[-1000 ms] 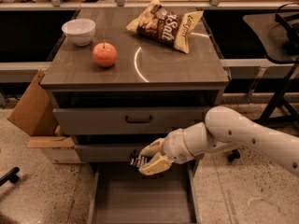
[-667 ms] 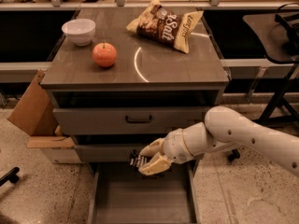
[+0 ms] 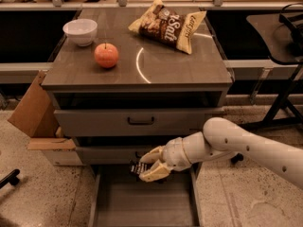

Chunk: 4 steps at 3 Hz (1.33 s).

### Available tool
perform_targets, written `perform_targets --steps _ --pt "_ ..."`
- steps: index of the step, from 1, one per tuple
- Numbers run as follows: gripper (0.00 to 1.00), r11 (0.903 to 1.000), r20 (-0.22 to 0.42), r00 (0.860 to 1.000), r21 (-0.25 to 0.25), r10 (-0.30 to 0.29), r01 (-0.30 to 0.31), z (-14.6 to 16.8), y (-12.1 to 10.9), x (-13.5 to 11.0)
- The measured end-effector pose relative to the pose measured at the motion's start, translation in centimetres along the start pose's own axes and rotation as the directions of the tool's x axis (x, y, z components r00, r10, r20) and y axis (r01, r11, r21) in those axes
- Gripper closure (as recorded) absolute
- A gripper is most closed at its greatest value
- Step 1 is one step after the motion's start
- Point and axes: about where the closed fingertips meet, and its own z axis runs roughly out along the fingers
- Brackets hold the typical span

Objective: Place rxbar chocolate into bottom drawer

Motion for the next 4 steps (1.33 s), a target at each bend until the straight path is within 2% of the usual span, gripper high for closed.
perform_targets --steps 2,3,4 --pt "1.00 0.9981 0.034 0.999 -0.058 0.023 -0.021 5.8 -0.8 5.9" --pt "1.00 0.9973 0.018 0.999 -0.063 0.038 -0.037 9.1 -1.1 9.0" --pt "1.00 0.9973 -0.026 0.998 -0.050 0.052 -0.053 12.8 -1.7 12.6"
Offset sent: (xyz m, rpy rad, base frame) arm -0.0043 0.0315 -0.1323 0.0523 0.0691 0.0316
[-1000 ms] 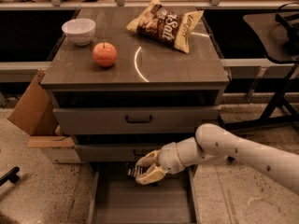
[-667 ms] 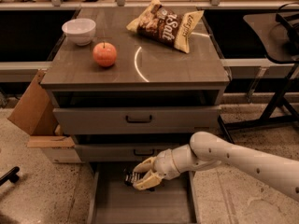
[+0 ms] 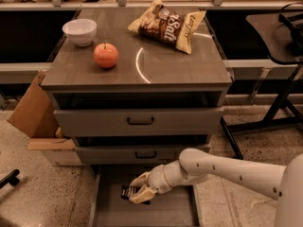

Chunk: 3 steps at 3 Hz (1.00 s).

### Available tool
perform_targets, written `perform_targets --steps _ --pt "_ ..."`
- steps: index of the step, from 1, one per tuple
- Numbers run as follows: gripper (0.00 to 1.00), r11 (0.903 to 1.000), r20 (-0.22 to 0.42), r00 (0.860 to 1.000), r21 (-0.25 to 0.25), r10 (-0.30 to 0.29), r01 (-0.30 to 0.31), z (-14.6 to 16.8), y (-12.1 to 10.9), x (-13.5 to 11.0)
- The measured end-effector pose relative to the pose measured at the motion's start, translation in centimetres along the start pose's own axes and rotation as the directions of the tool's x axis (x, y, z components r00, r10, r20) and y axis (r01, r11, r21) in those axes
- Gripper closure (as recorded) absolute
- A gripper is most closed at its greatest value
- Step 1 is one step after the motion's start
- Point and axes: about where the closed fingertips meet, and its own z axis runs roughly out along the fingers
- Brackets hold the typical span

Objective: Place rxbar chocolate into bottom drawer

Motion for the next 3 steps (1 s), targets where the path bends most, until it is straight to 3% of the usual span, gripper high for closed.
perform_targets --steps 2,3 --pt "1.00 0.9998 -0.013 1.000 0.011 -0.015 0.015 0.7 -1.0 1.2" --pt "1.00 0.9987 -0.025 0.999 0.024 -0.044 0.045 1.5 -2.6 3.7"
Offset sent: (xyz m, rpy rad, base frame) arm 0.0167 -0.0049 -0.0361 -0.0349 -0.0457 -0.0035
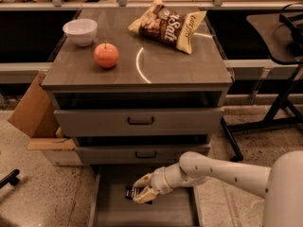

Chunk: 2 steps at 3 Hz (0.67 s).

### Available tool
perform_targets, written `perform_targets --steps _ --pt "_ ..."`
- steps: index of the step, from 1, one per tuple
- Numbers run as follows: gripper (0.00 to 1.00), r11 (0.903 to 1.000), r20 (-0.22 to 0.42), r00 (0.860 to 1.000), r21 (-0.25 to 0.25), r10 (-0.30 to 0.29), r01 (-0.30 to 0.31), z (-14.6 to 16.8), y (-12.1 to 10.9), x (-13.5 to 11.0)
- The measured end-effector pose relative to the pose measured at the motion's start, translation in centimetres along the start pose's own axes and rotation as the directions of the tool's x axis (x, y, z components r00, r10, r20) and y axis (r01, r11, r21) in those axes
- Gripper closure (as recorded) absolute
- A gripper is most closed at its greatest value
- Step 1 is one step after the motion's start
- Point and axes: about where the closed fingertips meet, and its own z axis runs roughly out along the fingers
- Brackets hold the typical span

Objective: Place rxbar chocolate into bottom drawer

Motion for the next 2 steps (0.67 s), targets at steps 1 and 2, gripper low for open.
perform_targets --steps 1,2 --pt "1.00 0.9992 -0.016 0.999 0.023 -0.033 0.033 1.0 -0.9 2.2" --pt "1.00 0.9981 -0.032 0.999 0.043 -0.042 0.044 2.2 -1.3 4.0"
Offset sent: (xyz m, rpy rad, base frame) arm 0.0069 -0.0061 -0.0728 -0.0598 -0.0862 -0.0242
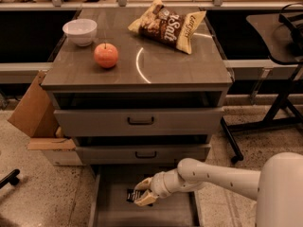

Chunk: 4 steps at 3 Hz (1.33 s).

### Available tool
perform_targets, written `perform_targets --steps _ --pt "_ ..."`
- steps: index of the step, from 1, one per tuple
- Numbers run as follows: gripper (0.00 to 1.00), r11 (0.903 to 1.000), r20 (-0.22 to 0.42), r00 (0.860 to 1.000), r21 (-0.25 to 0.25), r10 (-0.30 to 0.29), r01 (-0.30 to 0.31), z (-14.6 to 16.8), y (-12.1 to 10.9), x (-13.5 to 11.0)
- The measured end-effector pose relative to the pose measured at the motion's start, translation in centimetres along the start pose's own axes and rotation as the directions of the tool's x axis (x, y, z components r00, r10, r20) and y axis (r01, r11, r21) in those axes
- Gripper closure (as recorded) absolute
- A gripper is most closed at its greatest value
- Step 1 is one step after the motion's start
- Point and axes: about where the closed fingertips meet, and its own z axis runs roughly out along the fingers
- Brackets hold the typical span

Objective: Place rxbar chocolate into bottom drawer

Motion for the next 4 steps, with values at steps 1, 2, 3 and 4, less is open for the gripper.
perform_targets --steps 1,2,3,4 --pt "1.00 1.0000 -0.020 1.000 0.005 0.002 -0.002 2.0 -0.2 1.9" --pt "0.98 0.9994 -0.038 0.999 -0.006 0.034 -0.034 4.6 -0.4 4.3" --pt "0.76 0.9976 -0.044 0.997 -0.013 0.067 -0.068 6.2 -0.8 5.8" --pt "0.52 0.9962 -0.045 0.995 -0.008 0.086 -0.087 7.0 -1.2 6.7"
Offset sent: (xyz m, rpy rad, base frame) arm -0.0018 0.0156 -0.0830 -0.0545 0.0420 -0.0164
